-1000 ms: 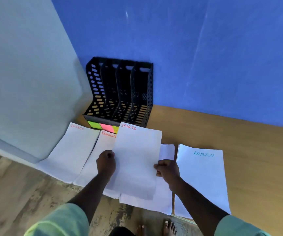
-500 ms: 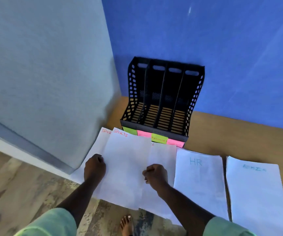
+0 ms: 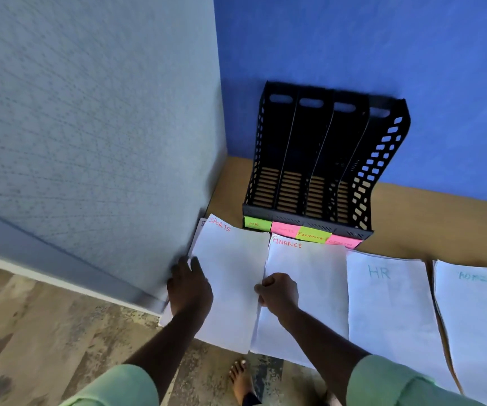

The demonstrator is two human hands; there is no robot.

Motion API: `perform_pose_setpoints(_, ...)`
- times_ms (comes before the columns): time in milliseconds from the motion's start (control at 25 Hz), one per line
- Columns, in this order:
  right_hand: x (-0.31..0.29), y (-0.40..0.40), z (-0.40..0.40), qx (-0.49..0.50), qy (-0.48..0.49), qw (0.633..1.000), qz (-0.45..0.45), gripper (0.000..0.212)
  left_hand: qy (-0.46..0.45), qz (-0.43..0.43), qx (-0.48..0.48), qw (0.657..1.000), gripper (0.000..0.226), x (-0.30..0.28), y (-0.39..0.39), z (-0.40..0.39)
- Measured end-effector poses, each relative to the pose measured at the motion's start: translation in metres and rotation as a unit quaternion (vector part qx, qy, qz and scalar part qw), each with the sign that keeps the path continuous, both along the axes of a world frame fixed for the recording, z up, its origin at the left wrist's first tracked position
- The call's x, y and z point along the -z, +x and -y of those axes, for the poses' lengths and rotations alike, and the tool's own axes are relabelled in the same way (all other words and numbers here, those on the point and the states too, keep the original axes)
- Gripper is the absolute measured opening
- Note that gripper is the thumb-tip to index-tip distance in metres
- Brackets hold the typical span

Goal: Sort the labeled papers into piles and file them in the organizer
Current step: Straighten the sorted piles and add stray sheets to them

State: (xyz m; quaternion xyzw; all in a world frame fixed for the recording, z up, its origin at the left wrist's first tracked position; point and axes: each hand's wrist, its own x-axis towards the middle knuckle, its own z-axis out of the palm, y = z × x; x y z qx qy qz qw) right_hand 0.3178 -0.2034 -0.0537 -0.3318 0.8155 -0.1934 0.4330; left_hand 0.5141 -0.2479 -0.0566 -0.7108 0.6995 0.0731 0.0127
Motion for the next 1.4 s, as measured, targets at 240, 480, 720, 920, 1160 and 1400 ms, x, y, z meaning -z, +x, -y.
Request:
perform_pose_setpoints(240, 0.004, -0.001, -0.005, -0.026, -0.042, 0.998, -0.036, 0.008, 0.017, -0.002, 0.109, 0.994, 0.053, 0.009, -0.007, -0.006)
perform_pose_setpoints(480, 0.004, -0.002, -0.014, -0.052, -0.097, 0.993, -0.045, 0.004, 0.044, -0.005, 0.094, 0.995, 0.050, 0.009, -0.005, -0.003)
perform_pose_setpoints(720, -0.002, -0.040, -0.036, 0.013, -0.117, 0.992, -0.037, 0.007, 0.013, -0.017, 0.112, 0.993, 0.042, 0.003, -0.027, -0.006)
perform_pose_setpoints(920, -0.009, -0.124, -0.073, 0.113, -0.117, 0.985, -0.059, 0.009, 0.019, -0.103, 0.137, 0.985, 0.028, -0.009, -0.106, -0.022)
perform_pose_setpoints(1160, -0.008, -0.229, -0.119, 0.133, -0.074, 0.974, -0.166, 0.014, 0.084, -0.219, 0.159, 0.959, 0.024, -0.005, -0.212, -0.058)
perform_pose_setpoints(1400, 0.012, -0.300, -0.154, 0.098, -0.006, 0.966, -0.240, 0.057, 0.121, -0.253, 0.192, 0.941, 0.026, 0.008, -0.282, -0.104)
